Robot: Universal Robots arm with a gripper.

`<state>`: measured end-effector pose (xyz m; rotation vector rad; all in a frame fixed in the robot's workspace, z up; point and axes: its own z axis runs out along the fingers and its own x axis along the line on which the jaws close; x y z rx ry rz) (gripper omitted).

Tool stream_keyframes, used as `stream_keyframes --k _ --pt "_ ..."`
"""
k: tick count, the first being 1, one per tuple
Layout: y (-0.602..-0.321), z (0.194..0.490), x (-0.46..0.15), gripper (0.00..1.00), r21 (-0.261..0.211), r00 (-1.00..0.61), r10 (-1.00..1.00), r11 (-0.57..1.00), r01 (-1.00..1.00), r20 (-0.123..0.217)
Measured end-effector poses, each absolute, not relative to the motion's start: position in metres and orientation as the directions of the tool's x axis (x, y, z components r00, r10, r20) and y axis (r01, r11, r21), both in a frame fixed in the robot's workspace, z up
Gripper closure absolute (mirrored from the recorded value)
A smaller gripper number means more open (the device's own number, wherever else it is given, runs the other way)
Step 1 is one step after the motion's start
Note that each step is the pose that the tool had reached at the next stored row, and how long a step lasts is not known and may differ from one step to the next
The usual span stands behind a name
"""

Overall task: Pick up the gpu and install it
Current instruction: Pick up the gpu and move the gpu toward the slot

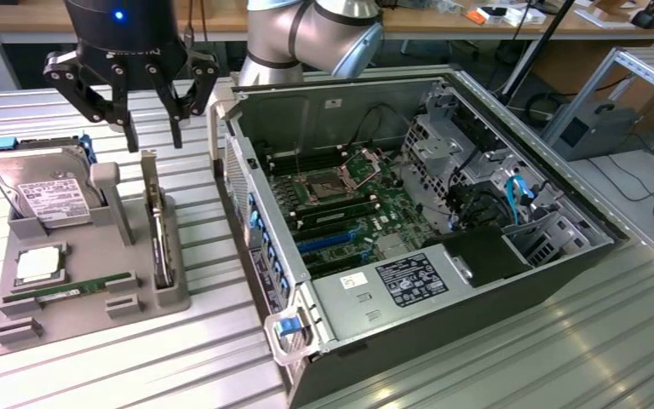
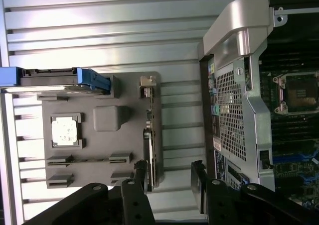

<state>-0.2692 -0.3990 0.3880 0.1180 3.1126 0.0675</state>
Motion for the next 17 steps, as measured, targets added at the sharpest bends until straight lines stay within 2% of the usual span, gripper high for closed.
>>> stream_keyframes --k 17 --pt "-0.3990 0.3813 -0.2706 0.52 0.044 -0.997 0.076 0.996 0.075 -0.024"
